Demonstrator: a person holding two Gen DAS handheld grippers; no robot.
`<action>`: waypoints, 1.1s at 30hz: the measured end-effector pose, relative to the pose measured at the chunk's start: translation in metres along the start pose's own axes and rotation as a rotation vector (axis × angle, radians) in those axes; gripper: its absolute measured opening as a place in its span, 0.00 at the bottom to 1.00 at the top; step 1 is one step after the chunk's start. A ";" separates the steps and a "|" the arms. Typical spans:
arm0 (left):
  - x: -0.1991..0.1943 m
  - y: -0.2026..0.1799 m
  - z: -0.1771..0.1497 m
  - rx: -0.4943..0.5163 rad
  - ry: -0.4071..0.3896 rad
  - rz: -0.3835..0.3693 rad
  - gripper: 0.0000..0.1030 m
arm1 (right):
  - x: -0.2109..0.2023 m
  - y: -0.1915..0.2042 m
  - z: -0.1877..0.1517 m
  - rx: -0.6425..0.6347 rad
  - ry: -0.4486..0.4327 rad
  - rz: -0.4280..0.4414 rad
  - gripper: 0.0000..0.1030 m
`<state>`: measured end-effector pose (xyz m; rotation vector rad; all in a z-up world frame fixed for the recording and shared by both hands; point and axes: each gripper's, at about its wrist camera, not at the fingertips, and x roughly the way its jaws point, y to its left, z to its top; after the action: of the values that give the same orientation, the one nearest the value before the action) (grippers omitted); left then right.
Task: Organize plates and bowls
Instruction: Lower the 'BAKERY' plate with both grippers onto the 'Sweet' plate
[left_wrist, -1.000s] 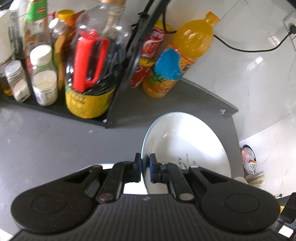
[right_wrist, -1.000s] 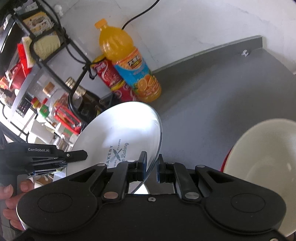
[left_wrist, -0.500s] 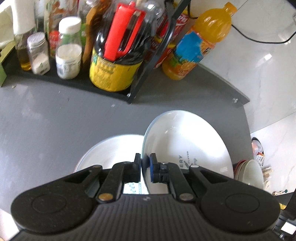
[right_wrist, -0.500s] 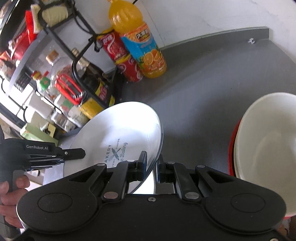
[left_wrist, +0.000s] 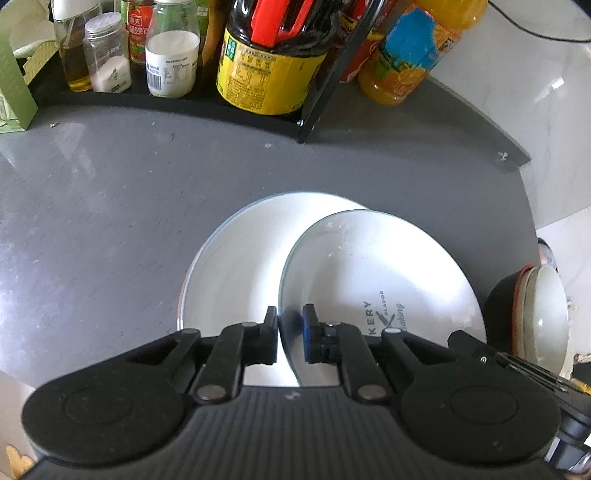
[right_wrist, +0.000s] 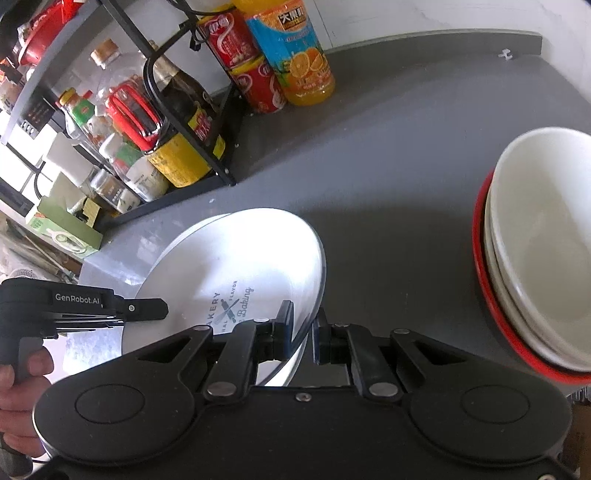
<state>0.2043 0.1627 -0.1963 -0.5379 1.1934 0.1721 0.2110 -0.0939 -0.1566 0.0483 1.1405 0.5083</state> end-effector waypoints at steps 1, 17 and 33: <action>0.001 0.001 0.000 0.000 0.005 0.000 0.10 | 0.000 0.000 -0.001 0.004 0.004 -0.003 0.10; 0.012 0.014 0.002 0.004 0.038 0.025 0.12 | 0.013 0.015 0.000 -0.026 0.027 -0.044 0.10; 0.032 0.017 0.027 0.094 0.119 0.052 0.16 | 0.015 0.025 0.005 0.040 0.042 -0.026 0.09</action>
<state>0.2315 0.1856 -0.2238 -0.4402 1.3253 0.1288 0.2108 -0.0648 -0.1602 0.0577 1.1912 0.4655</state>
